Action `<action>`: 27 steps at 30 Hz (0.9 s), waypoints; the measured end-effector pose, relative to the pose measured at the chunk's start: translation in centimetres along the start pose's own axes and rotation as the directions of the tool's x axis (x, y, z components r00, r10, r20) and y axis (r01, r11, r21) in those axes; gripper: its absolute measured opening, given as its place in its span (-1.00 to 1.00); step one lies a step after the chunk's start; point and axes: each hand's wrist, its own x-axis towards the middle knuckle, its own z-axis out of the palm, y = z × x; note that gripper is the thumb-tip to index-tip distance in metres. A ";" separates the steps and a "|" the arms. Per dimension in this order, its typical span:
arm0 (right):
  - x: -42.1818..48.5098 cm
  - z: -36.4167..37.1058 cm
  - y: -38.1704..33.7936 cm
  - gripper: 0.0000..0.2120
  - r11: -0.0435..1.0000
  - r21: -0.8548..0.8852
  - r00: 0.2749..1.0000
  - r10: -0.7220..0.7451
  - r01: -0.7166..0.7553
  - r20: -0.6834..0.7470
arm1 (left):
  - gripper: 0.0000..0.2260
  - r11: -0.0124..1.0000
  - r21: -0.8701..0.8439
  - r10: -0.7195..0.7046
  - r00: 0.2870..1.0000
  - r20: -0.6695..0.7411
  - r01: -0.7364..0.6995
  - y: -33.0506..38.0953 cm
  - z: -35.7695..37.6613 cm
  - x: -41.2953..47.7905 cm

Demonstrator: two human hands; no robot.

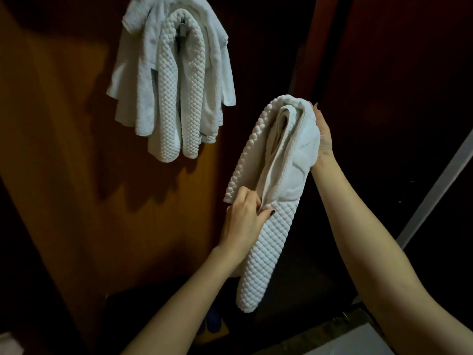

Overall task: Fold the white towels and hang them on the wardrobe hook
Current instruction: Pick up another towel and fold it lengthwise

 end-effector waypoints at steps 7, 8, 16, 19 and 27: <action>1.4 0.4 -0.1 -0.68 0.991 0.135 0.999 -0.026 0.021 0.037 | -0.86 0.995 -0.097 -0.040 0.995 -0.094 0.031 -1.9 -0.8 -0.7; 1.3 0.6 -0.1 -0.72 0.990 0.134 0.998 -0.052 0.046 0.044 | -0.88 0.993 -0.115 -0.023 0.994 -0.109 0.011 -2.0 -1.0 -0.5; 2.5 2.6 -1.2 -0.82 0.875 -0.363 0.915 -0.385 0.320 -0.120 | -0.74 0.899 -0.419 -0.003 0.958 0.288 0.129 -5.4 -3.2 2.0; 2.8 2.9 -2.0 -0.83 0.803 -0.469 0.872 -0.472 0.367 -0.125 | -0.71 0.848 -0.525 0.123 0.939 0.322 0.069 -6.2 -6.6 3.9; 3.1 2.2 -3.5 -0.25 0.807 -0.470 0.900 -0.431 0.357 -0.057 | -0.79 0.916 -0.383 0.081 0.878 0.472 0.121 -6.9 -18.3 11.4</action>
